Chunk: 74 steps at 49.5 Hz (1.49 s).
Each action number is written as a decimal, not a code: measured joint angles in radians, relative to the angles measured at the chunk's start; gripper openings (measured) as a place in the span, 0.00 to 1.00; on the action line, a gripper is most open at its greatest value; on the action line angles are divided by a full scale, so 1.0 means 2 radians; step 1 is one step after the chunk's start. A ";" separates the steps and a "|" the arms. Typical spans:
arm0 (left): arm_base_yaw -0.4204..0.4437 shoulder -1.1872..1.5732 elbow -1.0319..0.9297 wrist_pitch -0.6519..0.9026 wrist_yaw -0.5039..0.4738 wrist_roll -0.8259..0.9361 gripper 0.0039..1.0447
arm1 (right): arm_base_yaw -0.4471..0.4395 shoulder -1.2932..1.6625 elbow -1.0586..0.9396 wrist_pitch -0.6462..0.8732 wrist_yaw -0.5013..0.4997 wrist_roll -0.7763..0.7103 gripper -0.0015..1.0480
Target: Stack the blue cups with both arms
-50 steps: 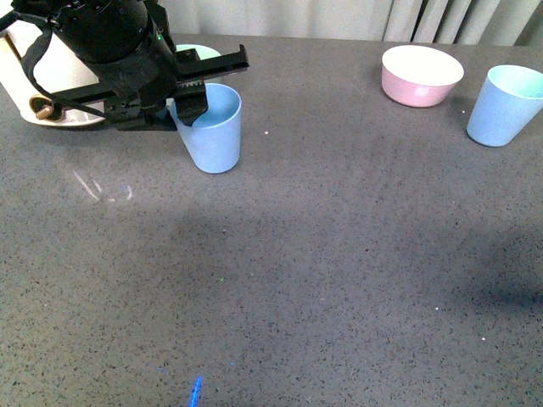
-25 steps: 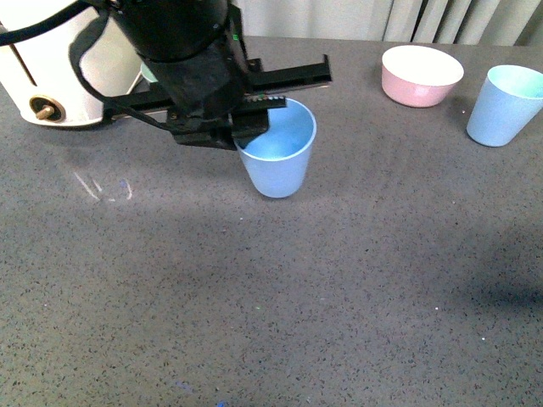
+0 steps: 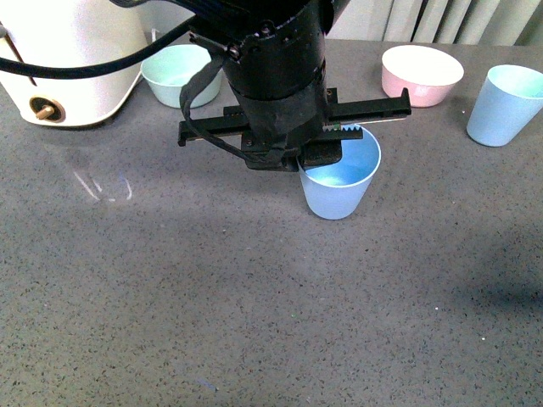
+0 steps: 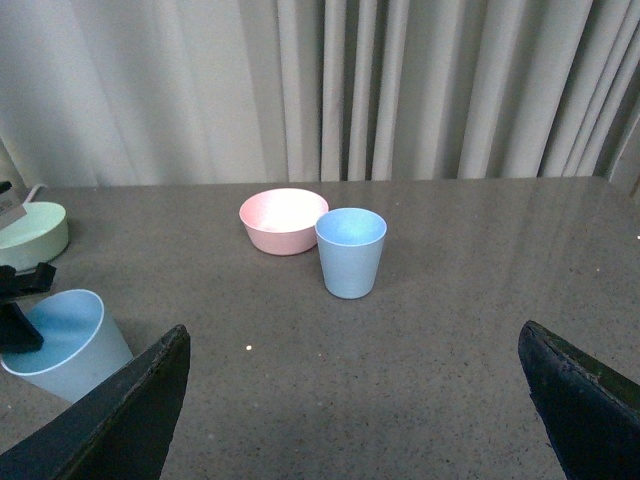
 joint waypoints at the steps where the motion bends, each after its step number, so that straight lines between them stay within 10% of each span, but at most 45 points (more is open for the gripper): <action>1: 0.000 0.003 0.002 0.001 0.000 -0.001 0.02 | 0.000 0.000 0.000 0.000 0.000 0.000 0.91; 6: -0.001 0.010 0.007 0.003 0.001 -0.006 0.02 | 0.000 0.000 0.000 0.000 0.000 0.000 0.91; 33: 0.007 -0.041 -0.012 0.036 0.016 -0.015 0.93 | 0.000 0.000 0.000 0.000 0.000 0.000 0.91; 49: 0.063 -0.196 -0.163 0.168 0.010 -0.010 0.92 | 0.000 0.000 0.000 0.000 0.000 0.000 0.91; 56: 0.096 -0.276 -0.340 0.488 -0.154 0.156 0.69 | 0.000 0.000 0.000 0.000 -0.001 0.000 0.91; 62: 0.149 -0.376 -0.459 0.610 -0.148 0.249 0.49 | 0.000 0.000 0.000 0.000 0.000 0.000 0.91; 74: 0.199 -0.461 -0.571 0.620 -0.092 0.286 0.09 | 0.000 0.000 0.000 0.000 -0.001 0.000 0.91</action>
